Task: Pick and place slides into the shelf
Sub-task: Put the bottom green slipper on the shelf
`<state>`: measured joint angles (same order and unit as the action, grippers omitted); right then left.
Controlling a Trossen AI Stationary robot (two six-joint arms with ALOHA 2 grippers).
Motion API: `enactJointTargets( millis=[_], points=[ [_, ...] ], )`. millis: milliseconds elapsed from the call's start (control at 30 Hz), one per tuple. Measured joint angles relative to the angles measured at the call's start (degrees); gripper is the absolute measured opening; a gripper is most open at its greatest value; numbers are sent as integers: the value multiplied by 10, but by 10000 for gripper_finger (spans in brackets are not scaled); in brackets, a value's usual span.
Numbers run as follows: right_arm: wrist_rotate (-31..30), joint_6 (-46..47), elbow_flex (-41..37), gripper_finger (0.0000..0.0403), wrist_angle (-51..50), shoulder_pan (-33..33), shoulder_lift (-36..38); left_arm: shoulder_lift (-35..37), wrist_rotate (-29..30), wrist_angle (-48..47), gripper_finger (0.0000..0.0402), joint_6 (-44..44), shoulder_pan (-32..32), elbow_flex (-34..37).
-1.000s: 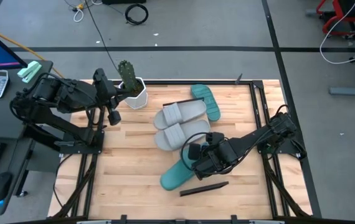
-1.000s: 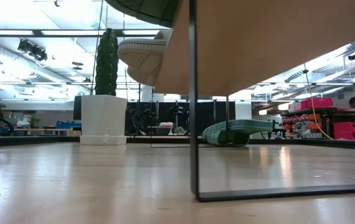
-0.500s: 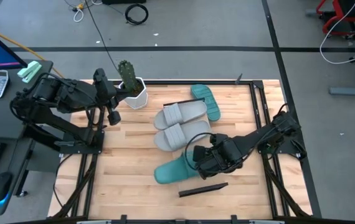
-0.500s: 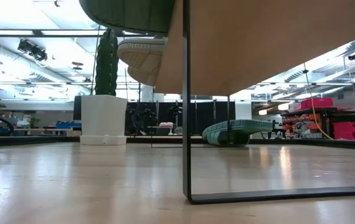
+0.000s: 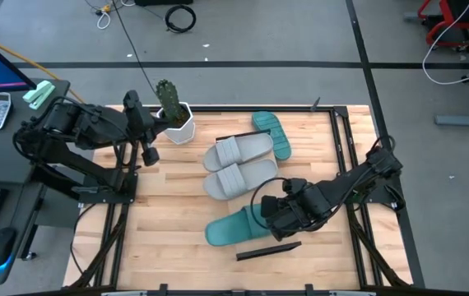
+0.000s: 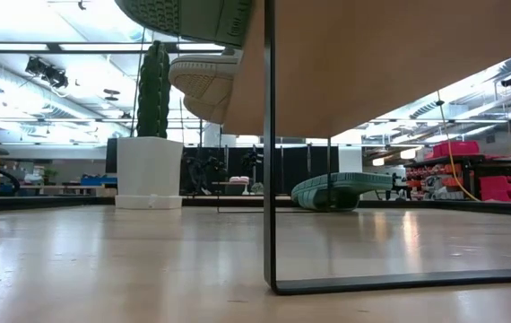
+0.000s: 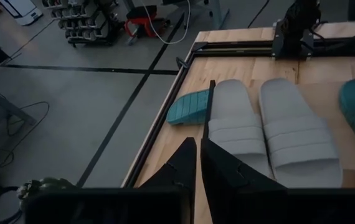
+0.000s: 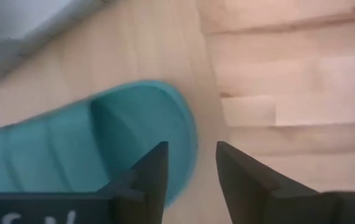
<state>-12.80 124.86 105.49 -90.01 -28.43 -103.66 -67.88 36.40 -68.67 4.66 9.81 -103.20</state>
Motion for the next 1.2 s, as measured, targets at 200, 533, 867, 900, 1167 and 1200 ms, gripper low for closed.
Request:
enactJointTargets(
  millis=[200, 533, 867, 900, 1167, 1200],
  points=[
    [-80, -37, 0, 122, 0, 20, 28, 0, -3, -48, 36, 27, 0, 0],
    [-92, -229, 1, 112, 0, 87, 69, 11, -42, -130, 33, 170, 54, 6],
    [-49, -425, 1, 112, 0, 115, 71, 20, -43, -70, 35, 331, 192, 126],
    [-43, -436, 1, 112, 0, 117, 71, 19, -43, -60, 36, 346, 203, 146],
    [-31, -482, 0, 112, 0, 113, 71, 19, -40, 10, 35, 500, 274, 283],
    [-31, -484, -3, 112, 0, 110, 71, 19, -40, 25, 33, 516, 283, 297]
  ],
)
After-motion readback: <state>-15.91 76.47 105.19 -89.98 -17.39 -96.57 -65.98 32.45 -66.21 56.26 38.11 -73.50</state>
